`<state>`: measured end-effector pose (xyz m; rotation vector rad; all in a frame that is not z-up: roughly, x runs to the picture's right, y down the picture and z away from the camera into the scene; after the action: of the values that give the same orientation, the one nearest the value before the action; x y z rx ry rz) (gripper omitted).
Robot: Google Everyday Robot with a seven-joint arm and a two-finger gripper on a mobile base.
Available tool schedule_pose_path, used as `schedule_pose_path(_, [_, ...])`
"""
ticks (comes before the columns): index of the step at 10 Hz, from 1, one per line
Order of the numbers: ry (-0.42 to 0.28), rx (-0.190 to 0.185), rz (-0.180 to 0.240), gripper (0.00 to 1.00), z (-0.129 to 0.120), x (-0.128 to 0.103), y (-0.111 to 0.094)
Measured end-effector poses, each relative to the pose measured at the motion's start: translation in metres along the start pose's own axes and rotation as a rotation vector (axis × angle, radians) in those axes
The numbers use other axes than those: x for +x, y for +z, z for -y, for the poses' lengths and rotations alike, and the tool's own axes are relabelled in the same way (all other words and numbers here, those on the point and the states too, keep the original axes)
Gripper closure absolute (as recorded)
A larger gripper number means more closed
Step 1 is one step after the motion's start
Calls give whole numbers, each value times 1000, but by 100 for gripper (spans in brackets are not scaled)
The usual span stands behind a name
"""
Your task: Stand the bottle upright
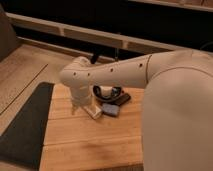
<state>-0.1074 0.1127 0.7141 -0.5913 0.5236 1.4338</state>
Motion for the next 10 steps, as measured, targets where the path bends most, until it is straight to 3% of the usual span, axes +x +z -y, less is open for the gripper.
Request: schedule_pose_path(10, [-3,-1,13,35,0,-3,-2])
